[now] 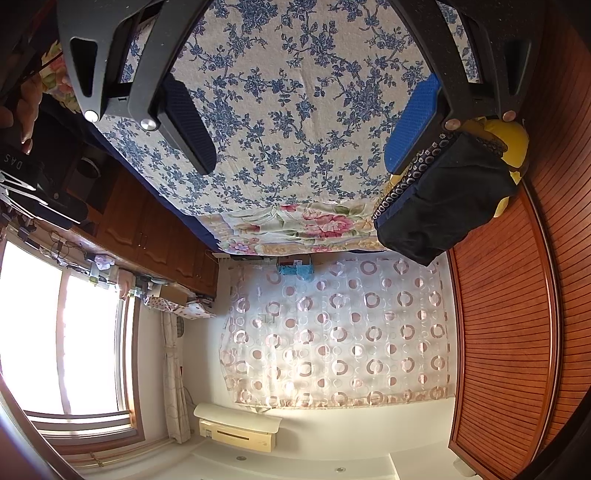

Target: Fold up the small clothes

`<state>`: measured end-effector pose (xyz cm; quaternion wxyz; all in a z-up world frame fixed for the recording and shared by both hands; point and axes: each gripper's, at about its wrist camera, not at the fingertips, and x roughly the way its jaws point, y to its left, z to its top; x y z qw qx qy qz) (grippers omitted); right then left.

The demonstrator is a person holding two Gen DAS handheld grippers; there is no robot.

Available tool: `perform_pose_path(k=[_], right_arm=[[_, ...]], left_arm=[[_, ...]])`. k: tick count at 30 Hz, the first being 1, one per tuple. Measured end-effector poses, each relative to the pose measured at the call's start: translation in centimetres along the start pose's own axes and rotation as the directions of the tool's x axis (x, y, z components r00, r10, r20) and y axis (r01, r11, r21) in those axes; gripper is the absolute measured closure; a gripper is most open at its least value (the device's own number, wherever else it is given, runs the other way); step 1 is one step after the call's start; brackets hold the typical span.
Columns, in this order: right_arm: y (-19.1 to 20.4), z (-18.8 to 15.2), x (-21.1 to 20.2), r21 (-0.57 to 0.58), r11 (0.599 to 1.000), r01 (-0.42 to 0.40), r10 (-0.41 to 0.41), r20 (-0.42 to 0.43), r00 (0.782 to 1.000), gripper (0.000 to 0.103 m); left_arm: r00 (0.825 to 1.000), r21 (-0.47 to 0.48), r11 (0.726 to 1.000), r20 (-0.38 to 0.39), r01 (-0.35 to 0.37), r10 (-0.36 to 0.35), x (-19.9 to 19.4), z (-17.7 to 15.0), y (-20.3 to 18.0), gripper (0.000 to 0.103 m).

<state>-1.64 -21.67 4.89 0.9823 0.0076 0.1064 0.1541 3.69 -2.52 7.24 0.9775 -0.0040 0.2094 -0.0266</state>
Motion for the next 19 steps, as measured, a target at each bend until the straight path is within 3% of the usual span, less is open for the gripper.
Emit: perform_pose_path(k=[19], right_arm=[[-0.38,-0.08,-0.09,-0.002,1.0,-0.007,0.007,0.0,1.0,0.03]], left_arm=[[1.0,0.001,1.0,0.0,0.003,-0.003,0.1,-0.1,-0.04,0.01]])
